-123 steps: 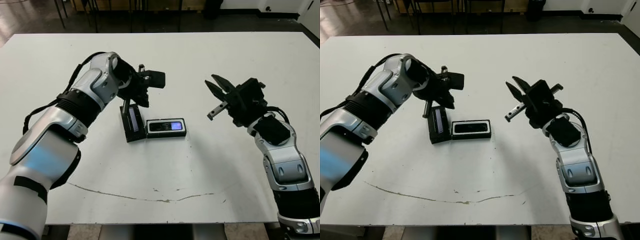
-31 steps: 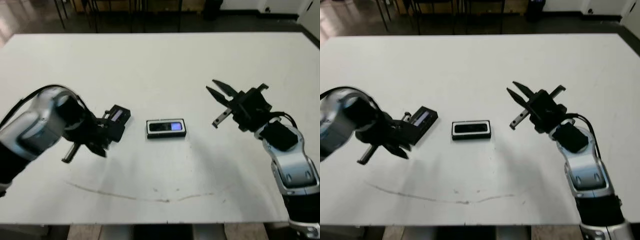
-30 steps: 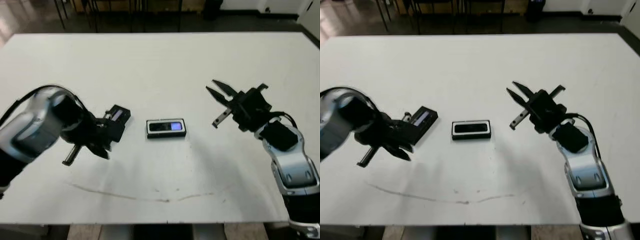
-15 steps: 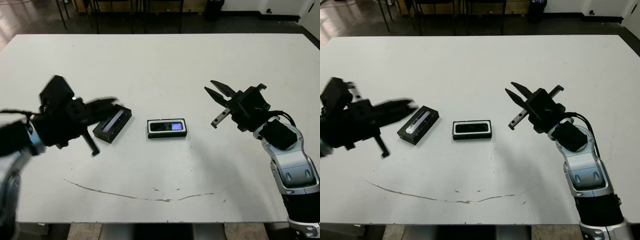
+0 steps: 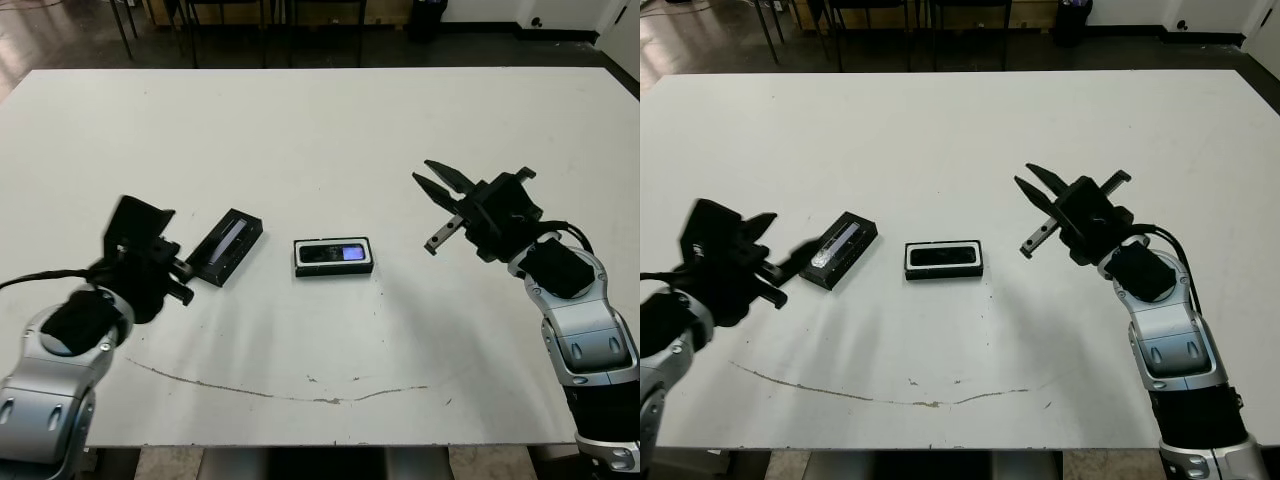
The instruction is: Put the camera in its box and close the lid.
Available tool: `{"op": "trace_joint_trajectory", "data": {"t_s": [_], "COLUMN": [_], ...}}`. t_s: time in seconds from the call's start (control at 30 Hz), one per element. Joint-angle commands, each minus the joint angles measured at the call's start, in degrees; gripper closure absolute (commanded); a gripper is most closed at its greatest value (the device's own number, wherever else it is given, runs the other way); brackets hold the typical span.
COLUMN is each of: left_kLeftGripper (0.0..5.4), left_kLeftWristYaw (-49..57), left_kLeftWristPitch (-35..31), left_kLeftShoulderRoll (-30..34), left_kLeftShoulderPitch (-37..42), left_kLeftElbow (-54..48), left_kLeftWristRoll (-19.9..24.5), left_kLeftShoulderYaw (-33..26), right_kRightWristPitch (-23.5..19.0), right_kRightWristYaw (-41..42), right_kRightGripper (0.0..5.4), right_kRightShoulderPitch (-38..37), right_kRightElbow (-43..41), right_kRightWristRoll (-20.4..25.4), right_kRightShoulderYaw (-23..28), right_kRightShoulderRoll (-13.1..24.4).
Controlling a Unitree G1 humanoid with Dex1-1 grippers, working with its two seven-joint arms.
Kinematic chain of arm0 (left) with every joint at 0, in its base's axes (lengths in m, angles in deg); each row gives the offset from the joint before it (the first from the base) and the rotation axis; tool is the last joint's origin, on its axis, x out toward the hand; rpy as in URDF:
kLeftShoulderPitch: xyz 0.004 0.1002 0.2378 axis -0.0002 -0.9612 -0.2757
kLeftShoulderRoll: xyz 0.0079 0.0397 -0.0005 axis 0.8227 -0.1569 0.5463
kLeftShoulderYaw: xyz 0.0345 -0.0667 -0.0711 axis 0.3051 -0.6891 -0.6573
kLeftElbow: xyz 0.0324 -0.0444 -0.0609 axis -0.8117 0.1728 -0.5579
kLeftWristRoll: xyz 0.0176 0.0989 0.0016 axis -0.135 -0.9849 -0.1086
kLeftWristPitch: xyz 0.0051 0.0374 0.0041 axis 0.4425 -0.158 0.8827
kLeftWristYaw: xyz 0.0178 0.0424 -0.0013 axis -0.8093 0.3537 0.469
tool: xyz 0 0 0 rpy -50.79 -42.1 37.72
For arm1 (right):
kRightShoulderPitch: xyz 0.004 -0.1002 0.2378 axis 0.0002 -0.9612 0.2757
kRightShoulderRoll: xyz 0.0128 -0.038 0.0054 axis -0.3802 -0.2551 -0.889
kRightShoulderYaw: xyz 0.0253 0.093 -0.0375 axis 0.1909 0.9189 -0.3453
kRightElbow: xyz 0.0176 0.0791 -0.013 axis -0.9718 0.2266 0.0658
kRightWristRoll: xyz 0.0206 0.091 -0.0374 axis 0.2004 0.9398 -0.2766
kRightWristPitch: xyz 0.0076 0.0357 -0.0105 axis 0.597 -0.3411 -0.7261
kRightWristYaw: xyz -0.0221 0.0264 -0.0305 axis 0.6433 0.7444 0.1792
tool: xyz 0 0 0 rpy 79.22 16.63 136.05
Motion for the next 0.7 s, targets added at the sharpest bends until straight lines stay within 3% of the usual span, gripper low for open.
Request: {"op": "trace_joint_trajectory", "data": {"t_s": [0.03,0.23,0.4,0.7], "left_kLeftGripper": [1.43,0.02,0.02,0.02], "left_kLeftWristYaw": [-1.58,-2.72,1.53,4.77], "left_kLeftWristPitch": [-5.38,-6.56,-7.64,-3.03], "left_kLeftShoulderRoll": [-0.4,0.8,0.09,1.41], "left_kLeftShoulderPitch": [3.08,5.32,5.7,5.72], "left_kLeftElbow": [3.24,5.27,5.57,10.36], "left_kLeftWristRoll": [4.3,9.36,8.87,6.31], "left_kLeftShoulderYaw": [-1.53,-3.62,-3.8,-1.01], "right_kRightWristPitch": [-0.46,-0.7,-0.42,-0.42], "right_kRightWristYaw": [-0.04,0.11,0.38,0.43], "right_kRightGripper": [5.4,5.4,5.4,5.4], "right_kRightShoulderPitch": [-0.31,-0.51,-0.56,-0.69], "right_kRightElbow": [0.27,0.32,0.92,1.23], "right_kRightWristRoll": [-0.17,-0.52,-0.08,-0.22], "right_kRightShoulderYaw": [-0.07,-0.12,-0.06,-0.34], "right_kRightShoulderRoll": [0.29,0.67,0.47,0.45]}}
